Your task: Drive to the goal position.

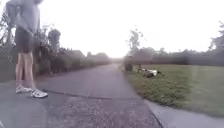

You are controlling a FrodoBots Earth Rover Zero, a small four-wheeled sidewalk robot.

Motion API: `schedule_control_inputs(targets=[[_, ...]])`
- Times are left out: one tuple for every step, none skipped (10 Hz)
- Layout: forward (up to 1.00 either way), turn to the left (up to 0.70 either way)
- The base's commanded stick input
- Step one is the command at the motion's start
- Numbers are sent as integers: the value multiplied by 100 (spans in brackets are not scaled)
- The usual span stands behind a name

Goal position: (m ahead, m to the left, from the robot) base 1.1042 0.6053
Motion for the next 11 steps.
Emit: schedule_control_inputs(targets=[[45,0],[45,0],[45,0],[45,0],[45,0],[45,0],[45,0],[45,0],[45,0],[45,0],[45,0]])
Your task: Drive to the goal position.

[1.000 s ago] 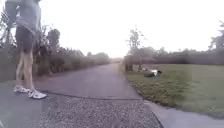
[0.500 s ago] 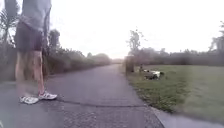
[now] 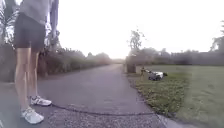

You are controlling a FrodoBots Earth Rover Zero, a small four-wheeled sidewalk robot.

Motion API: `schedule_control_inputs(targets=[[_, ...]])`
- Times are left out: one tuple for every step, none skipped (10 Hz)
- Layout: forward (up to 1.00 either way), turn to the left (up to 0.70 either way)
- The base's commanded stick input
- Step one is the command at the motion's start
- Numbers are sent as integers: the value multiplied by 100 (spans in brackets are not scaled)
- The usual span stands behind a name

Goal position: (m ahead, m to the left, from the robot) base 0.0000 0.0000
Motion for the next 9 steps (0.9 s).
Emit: schedule_control_inputs(targets=[[45,0],[45,0],[45,0],[45,0],[45,0],[45,0],[45,0],[45,0],[45,0]])
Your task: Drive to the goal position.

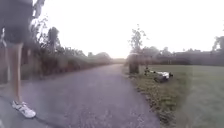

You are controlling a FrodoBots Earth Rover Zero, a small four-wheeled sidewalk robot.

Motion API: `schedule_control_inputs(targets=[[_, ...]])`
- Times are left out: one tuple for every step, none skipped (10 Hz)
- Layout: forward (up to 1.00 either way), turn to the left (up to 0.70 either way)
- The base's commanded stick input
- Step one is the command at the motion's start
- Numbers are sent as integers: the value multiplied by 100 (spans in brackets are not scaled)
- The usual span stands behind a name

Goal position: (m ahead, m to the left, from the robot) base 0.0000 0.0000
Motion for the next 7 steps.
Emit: schedule_control_inputs(targets=[[26,0],[7,0],[0,0],[0,0],[0,0],[0,0],[0,0]])
